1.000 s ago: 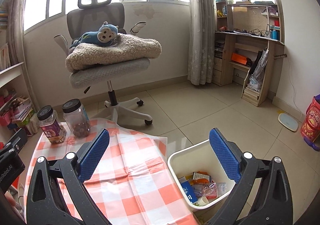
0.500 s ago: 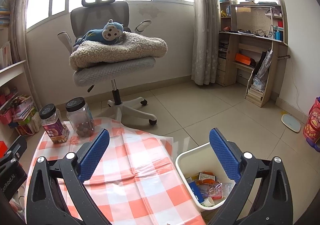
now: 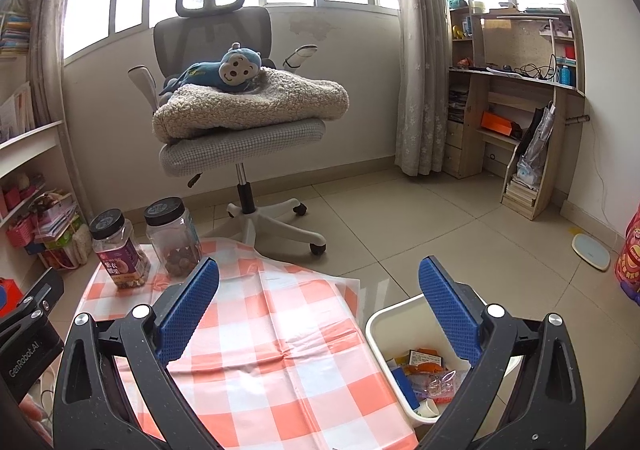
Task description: Collect trash
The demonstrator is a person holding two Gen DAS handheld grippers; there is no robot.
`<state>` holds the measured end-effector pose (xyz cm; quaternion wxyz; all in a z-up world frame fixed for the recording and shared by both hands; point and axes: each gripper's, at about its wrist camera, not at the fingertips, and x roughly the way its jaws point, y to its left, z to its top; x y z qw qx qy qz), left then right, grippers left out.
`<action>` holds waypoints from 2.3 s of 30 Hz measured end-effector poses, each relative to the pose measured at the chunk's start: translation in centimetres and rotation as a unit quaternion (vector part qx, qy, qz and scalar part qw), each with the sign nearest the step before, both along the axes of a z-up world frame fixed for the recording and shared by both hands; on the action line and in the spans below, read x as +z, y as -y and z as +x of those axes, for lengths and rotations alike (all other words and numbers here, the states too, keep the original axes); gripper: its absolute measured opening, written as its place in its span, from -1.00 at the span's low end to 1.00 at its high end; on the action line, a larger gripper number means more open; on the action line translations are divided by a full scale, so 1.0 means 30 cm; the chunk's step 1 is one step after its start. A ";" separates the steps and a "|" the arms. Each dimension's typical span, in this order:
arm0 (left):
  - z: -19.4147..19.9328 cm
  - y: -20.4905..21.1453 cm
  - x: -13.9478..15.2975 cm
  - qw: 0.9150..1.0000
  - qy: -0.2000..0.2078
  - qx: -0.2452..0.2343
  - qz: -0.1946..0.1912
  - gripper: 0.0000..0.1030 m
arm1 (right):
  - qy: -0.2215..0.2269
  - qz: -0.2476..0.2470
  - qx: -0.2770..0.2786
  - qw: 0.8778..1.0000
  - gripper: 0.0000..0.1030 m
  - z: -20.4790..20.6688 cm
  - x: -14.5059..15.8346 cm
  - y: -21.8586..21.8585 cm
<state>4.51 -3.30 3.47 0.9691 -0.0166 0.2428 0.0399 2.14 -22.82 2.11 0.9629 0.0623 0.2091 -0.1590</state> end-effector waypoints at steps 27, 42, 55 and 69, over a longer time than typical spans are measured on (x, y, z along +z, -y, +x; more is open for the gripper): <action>0.009 0.021 -0.004 1.000 -0.002 -0.010 0.000 0.87 | -0.001 0.002 -0.003 1.000 0.86 -0.007 0.008 0.011; 0.010 0.030 -0.003 1.000 -0.003 -0.011 0.005 0.87 | -0.002 0.003 -0.004 1.000 0.86 -0.007 0.007 0.013; 0.012 0.039 -0.005 1.000 0.001 -0.016 0.013 0.87 | -0.004 0.007 -0.004 1.000 0.86 -0.013 -0.006 0.022; 0.012 0.041 -0.009 1.000 0.004 -0.018 0.017 0.87 | -0.004 0.009 -0.003 1.000 0.86 -0.013 -0.007 0.023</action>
